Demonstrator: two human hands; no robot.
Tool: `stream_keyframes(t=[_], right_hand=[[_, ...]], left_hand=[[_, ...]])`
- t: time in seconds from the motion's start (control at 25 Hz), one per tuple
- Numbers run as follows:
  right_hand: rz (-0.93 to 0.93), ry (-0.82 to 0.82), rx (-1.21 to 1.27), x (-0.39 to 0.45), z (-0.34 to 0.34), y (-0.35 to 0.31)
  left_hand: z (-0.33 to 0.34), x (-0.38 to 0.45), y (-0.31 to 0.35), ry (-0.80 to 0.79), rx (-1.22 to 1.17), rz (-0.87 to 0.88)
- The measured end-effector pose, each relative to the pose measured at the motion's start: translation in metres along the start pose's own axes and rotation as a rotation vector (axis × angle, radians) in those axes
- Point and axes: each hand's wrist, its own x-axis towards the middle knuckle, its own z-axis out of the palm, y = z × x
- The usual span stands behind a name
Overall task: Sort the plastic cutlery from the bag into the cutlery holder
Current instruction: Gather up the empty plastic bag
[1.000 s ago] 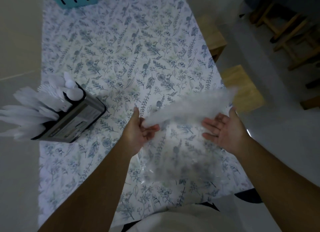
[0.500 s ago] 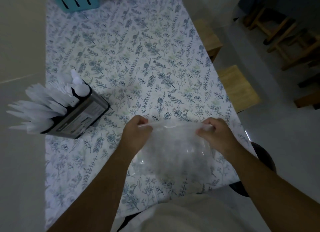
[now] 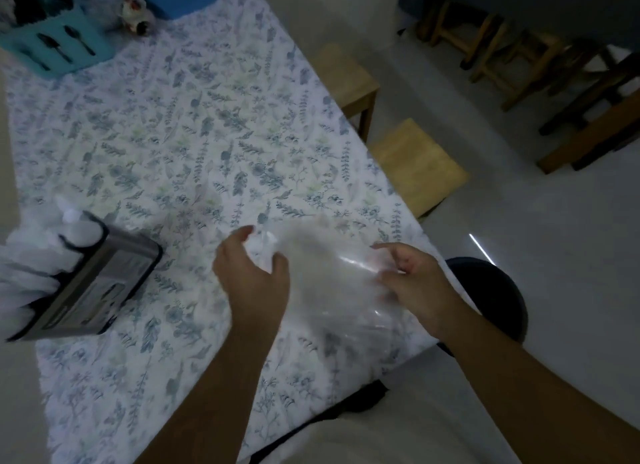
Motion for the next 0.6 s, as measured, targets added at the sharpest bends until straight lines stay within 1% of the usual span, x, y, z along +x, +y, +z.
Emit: stream_keyframes(t=[0.04, 0.12, 0.2, 0.28, 0.36, 0.4, 0.44, 0.48, 0.52, 0.6], right_hand=[[-0.029, 0.082, 0.08, -0.003, -0.011, 0.0], [-0.076, 0.181, 0.152, -0.009, -0.038, 0.001], [-0.094, 0.252, 0.167, -0.018, -0.077, 0.014], [-0.083, 0.332, 0.156, -0.033, -0.118, 0.029], [-0.062, 0.434, 0.074, -0.049, -0.158, 0.046], [-0.033, 0.495, 0.067, -0.056, -0.178, 0.057], [0.005, 0.549, 0.092, -0.061, -0.195, 0.07], [0.044, 0.598, 0.101, -0.06, -0.211, 0.087], [0.081, 0.651, 0.089, -0.056, -0.224, 0.101], [0.175, 0.702, 0.046, -0.033, -0.245, 0.143]], left_hand=[[0.015, -0.01, 0.016, -0.104, -0.002, 0.141], [0.053, -0.033, 0.04, -0.445, 0.038, 0.341], [0.104, -0.055, 0.063, -0.701, 0.151, 0.45], [0.155, -0.073, 0.081, -0.857, 0.327, 0.59], [0.204, -0.09, 0.103, -1.036, 0.486, 0.755], [0.227, -0.098, 0.119, -1.177, 0.516, 0.731], [0.25, -0.106, 0.13, -1.281, 0.516, 0.698], [0.27, -0.112, 0.14, -1.376, 0.503, 0.621], [0.293, -0.117, 0.146, -1.457, 0.497, 0.542], [0.339, -0.127, 0.14, -1.561, 0.512, 0.385]])
